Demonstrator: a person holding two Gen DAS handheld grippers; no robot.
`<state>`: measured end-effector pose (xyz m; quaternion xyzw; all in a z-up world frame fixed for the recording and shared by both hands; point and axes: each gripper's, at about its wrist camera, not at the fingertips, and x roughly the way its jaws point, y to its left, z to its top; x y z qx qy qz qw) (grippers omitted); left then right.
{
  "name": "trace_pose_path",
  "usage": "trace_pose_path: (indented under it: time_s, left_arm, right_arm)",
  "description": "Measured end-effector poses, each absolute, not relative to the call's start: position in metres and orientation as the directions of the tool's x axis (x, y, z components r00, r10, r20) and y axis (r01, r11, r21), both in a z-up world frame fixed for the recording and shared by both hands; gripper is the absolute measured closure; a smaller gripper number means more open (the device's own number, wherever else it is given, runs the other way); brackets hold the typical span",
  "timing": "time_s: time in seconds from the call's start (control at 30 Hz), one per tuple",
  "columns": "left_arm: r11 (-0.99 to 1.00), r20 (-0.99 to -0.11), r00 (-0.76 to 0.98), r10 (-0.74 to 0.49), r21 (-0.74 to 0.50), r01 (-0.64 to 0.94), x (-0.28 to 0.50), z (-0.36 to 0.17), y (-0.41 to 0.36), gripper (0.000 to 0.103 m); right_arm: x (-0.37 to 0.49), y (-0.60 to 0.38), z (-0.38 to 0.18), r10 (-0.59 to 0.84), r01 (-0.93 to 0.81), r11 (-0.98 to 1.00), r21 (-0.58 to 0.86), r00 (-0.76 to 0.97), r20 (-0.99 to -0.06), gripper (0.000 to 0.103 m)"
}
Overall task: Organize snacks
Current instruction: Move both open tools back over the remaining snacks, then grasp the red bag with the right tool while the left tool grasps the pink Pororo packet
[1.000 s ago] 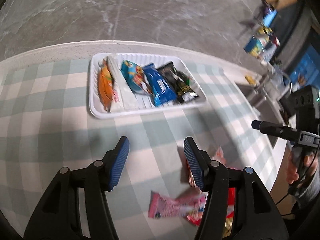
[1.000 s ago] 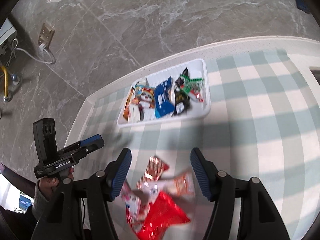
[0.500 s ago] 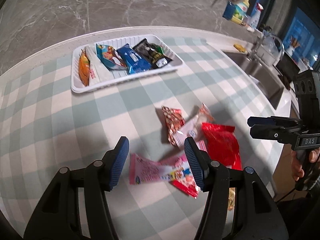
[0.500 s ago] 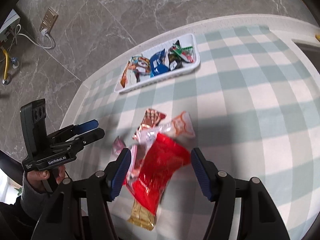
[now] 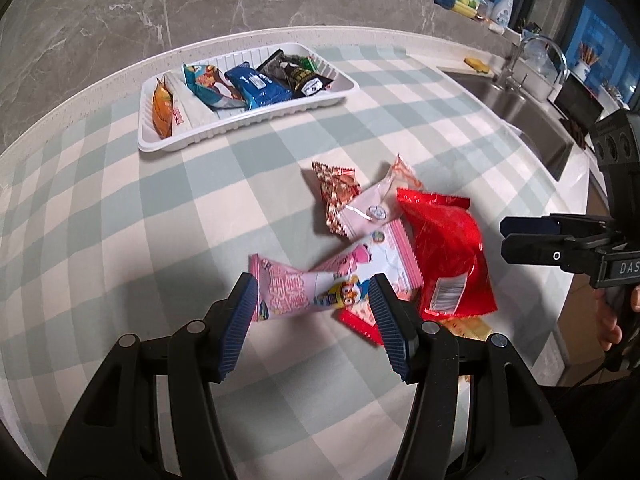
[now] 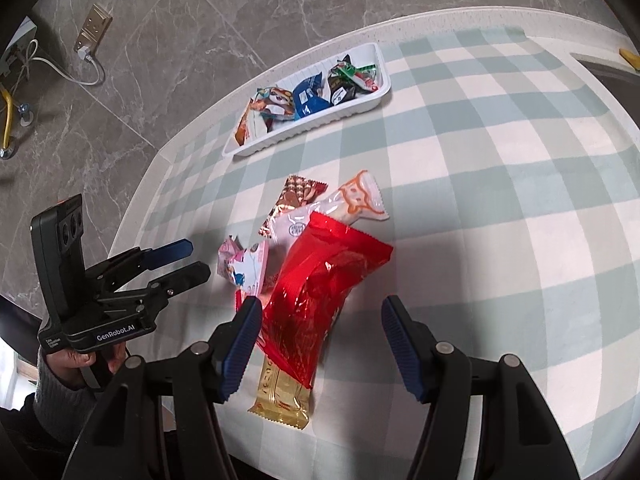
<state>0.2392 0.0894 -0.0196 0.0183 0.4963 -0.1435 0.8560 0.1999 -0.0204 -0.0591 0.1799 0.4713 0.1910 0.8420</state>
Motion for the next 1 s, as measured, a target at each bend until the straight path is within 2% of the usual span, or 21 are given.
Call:
trace_pose_path:
  time_s: [0.57, 0.87, 1.0]
  left_arm:
    - [0.946, -0.864, 0.441, -0.243, -0.111, 0.304, 0.240, -0.033, 0.095, 0.047]
    - [0.897, -0.865, 0.428, -0.260, -0.052, 0.439, 0.249, -0.035, 0.080, 0.047]
    - [0.851, -0.882, 0.406, -0.241, 0.009, 0.525, 0.253, -0.044, 0.065, 0.047]
  right_arm:
    - [0.219, 0.001, -0.074, 0.475, -0.114, 0.870, 0.480, 0.456, -0.752, 0.038]
    - [0.233, 0.014, -0.088, 0.452, -0.071, 0.881, 0.467, 0.418, -0.788, 0.038]
    - [0.237, 0.016, -0.091, 0.456, -0.065, 0.879, 0.473, 0.407, -0.791, 0.038]
